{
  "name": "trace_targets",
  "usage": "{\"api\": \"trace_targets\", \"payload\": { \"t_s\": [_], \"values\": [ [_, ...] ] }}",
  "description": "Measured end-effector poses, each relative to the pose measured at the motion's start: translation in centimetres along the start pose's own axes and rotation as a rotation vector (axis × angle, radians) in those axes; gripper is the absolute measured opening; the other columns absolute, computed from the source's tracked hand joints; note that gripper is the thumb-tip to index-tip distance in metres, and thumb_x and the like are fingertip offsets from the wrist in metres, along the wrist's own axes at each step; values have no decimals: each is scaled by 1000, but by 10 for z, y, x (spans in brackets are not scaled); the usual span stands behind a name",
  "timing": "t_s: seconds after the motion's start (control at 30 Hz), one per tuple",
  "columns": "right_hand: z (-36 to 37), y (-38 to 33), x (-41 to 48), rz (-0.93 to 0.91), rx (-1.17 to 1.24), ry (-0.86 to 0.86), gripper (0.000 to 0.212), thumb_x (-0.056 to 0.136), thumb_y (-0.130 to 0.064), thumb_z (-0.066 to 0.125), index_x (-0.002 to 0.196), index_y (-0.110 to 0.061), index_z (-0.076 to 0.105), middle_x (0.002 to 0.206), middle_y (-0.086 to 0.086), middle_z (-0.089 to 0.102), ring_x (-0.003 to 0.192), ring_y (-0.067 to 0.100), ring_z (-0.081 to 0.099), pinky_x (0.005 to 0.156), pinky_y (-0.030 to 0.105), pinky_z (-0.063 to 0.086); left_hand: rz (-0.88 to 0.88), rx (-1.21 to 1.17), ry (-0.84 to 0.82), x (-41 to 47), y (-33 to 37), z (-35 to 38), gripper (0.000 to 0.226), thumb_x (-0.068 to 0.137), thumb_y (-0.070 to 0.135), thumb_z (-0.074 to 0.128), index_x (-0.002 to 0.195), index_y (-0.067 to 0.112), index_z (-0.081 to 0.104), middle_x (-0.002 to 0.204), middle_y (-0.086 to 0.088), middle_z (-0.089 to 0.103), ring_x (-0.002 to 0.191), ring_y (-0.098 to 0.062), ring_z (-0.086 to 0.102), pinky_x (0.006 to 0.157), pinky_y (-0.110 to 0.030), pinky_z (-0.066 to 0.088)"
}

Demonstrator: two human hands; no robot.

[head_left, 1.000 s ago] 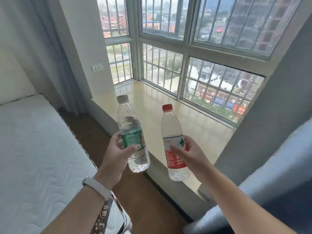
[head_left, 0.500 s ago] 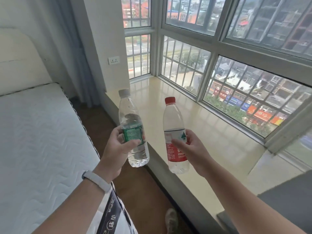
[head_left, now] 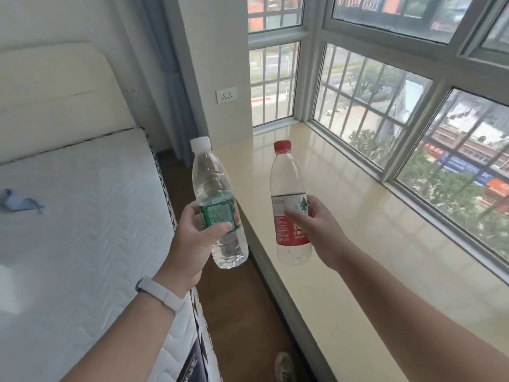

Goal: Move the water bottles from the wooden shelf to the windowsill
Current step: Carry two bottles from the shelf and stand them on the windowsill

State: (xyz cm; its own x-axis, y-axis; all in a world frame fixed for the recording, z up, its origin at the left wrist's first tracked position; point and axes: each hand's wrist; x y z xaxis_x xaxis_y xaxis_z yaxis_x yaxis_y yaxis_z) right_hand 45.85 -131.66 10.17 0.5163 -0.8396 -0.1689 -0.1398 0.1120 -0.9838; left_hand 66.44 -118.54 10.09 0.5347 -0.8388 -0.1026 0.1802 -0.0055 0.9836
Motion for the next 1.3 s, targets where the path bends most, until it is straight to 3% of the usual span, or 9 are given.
{"api": "trace_targets", "payload": {
  "t_s": [0.17,0.3,0.47,0.83,1.03,1.3],
  "values": [
    [-11,-5,59,-10,4,-75,56,73,-43,72,122,-21,56,108,5,72,94,21,72,88,47,58,-27,-37,67,43,2,18,62,66,10,79,124,15,56,106,-10,72,97,-27,70,77,-38,56],
    [-19,-10,90,-18,41,-103,51,76,-37,72,121,-17,57,107,9,72,95,25,72,89,50,58,-25,-8,102,68,7,25,54,77,2,76,125,17,57,106,-9,73,93,-24,71,65,-26,56],
    [-20,-17,119,-23,48,-118,52,76,-39,72,121,-19,56,107,7,72,95,24,72,89,51,57,-6,7,109,96,16,26,57,69,11,75,123,18,57,110,-13,73,91,-21,72,65,-25,55],
    [15,-22,215,-9,16,-102,54,76,-41,72,122,-19,56,108,7,72,96,24,72,90,52,57,-26,-18,84,199,10,-13,57,68,11,76,121,17,58,105,-7,74,98,-28,71,79,-41,57],
    [57,-40,286,4,-1,-59,65,69,-50,74,123,-18,56,110,9,71,99,27,71,90,55,56,-28,-51,36,282,29,-52,67,62,17,82,124,15,57,109,-9,74,100,-29,72,74,-37,58],
    [101,-53,359,-1,21,-17,64,70,-45,75,122,-13,58,111,15,70,100,32,70,92,57,55,-6,-35,-6,366,46,-100,57,68,12,76,122,17,58,99,1,76,96,-23,72,77,-38,57]
  ]
}}
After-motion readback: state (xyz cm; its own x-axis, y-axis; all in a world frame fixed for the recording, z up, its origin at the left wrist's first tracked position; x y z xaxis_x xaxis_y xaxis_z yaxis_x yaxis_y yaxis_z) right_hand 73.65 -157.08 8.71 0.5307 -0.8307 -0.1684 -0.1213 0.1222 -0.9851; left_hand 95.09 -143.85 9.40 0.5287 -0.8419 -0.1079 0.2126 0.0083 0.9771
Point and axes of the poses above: each hand's wrist, its own x-axis towards the middle knuckle, its own z-axis out of the palm, y = z × x
